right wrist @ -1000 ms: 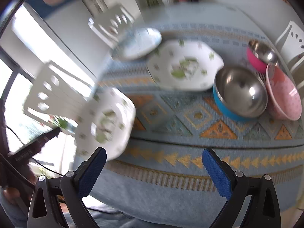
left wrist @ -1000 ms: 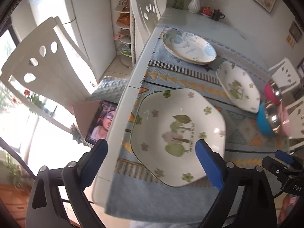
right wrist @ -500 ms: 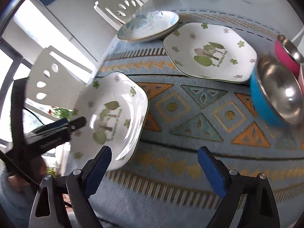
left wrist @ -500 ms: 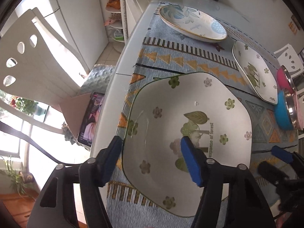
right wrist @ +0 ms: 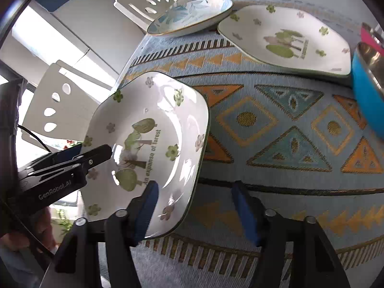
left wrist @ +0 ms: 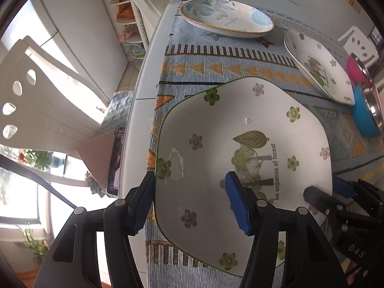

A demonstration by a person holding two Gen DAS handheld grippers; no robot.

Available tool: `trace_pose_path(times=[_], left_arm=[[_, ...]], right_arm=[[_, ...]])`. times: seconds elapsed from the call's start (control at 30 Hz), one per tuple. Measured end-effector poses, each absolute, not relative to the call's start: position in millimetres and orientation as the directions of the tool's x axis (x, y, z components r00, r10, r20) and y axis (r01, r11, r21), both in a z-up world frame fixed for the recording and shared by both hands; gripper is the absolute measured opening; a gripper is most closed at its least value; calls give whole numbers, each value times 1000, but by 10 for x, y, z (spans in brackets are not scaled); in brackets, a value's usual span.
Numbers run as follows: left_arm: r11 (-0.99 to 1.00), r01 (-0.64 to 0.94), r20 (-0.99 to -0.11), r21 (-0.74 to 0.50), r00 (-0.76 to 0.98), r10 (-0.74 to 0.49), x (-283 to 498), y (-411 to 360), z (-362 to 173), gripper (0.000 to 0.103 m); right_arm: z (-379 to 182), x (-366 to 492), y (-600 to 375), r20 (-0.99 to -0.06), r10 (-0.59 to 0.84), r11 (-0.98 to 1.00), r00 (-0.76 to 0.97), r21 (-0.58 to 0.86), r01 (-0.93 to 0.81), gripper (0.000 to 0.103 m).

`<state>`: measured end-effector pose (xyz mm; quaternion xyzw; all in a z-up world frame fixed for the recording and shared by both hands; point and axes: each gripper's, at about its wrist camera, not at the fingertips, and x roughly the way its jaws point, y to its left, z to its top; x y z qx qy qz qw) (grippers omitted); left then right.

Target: Organize plates and bowls

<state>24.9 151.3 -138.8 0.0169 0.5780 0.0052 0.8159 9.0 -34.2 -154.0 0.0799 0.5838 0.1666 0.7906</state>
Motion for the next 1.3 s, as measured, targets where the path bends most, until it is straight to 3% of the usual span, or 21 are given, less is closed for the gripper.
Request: trace_pose_path(times=[0.03, 0.1, 0.2, 0.27, 0.6, 0.93, 1.17, 1.3], left_arm=[[999, 23, -944, 37, 329, 28, 243, 1500, -1386, 56], [998, 43, -946, 50, 322, 33, 226, 1467, -1382, 56], [993, 85, -950, 86, 308, 56, 178, 1365, -1388, 56], [990, 107, -949, 89, 311, 52, 139, 1311, -1385, 56], [962, 269, -953, 40, 299, -44, 15, 796, -1357, 56], [867, 496, -950, 38, 288, -123, -224, 146, -1282, 56], [889, 456, -948, -46, 259, -182, -114, 171, -1261, 62], [915, 400, -938, -44, 299, -176, -84, 363, -1189, 65]], right_arm=[[-1534, 68, -339, -898, 352, 933, 265, 313, -177, 39], [-1519, 40, -360, -889, 378, 922, 259, 336, -190, 30], [-1474, -31, -260, -900, 347, 927, 264, 286, -243, 25], [-1442, -93, -233, -910, 296, 939, 290, 223, -260, 26], [-1389, -306, -698, -918, 233, 968, 320, 189, -163, 23], [-1181, -749, -1232, -932, 61, 994, 358, 23, -110, 22], [-1143, -824, -1336, -931, 27, 996, 364, -4, -85, 22], [-1123, -822, -1366, -934, -4, 998, 357, -26, -58, 35]])
